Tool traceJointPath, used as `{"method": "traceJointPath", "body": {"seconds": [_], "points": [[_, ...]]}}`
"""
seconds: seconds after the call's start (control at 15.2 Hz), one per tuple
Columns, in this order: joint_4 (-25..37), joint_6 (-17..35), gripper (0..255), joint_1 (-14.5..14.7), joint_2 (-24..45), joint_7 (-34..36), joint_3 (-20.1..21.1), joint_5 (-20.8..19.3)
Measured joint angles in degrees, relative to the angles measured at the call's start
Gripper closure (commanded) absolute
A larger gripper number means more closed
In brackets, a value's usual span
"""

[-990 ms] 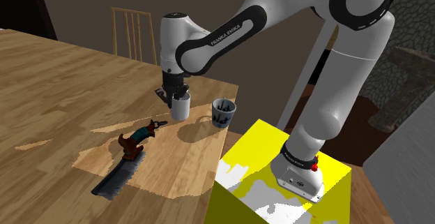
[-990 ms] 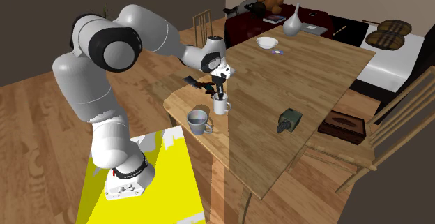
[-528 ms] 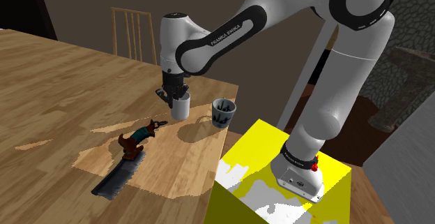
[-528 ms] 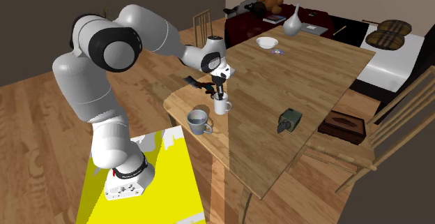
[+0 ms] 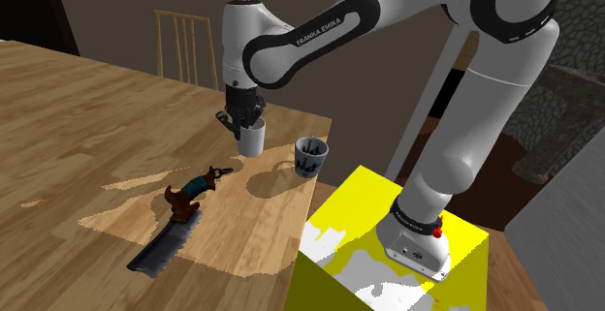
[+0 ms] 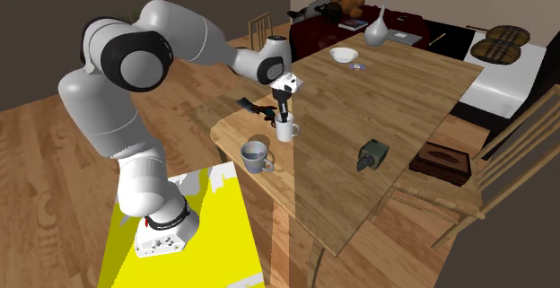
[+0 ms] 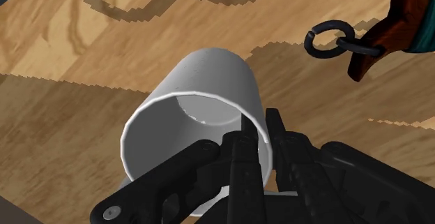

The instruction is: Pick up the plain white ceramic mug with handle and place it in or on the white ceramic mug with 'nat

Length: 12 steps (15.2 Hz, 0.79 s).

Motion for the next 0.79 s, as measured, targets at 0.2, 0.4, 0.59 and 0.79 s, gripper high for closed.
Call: {"method": "traceJointPath", "body": {"seconds": [0.2, 0.4, 0.59, 0.79], "points": [[1.2, -2.3, 255, 0.0, -1.2, -0.5, 0.0, 0.7], [2.6, -4.7, 255, -0.1, -2.4, -1.2, -0.1, 1.4], [3.7, -6.8, 255, -0.1, -3.5, -1.7, -0.2, 2.0], [5.3, -9.1, 255, -0.1, -4.2, -2.1, -0.2, 2.3]]}}
